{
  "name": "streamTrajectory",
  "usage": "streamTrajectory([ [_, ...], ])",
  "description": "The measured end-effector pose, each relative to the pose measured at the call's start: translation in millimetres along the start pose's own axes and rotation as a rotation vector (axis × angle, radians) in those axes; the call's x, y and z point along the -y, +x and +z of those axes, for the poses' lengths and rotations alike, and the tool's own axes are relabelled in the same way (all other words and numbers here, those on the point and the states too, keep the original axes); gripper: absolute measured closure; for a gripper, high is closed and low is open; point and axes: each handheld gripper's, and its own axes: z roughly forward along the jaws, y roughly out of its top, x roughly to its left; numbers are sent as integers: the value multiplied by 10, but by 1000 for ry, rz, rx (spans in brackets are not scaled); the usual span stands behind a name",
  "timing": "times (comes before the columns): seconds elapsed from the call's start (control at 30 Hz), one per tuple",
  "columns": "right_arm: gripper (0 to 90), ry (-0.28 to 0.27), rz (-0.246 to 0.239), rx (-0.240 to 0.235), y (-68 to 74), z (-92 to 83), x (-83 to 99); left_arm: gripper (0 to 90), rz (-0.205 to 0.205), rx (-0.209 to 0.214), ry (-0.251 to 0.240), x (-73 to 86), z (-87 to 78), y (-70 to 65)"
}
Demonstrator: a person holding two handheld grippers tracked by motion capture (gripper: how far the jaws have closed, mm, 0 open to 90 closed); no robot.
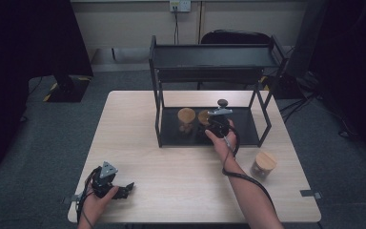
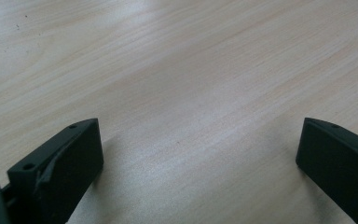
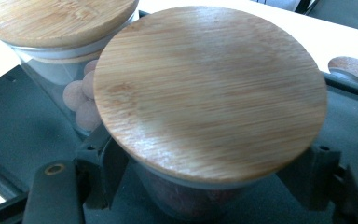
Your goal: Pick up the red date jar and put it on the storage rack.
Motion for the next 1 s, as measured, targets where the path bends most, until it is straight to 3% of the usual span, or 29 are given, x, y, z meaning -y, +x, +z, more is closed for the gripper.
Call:
streamTrajectory([
  [1.0,252,-13,-9,4,-40,89,-54,2,0,0,0,0,0,0],
])
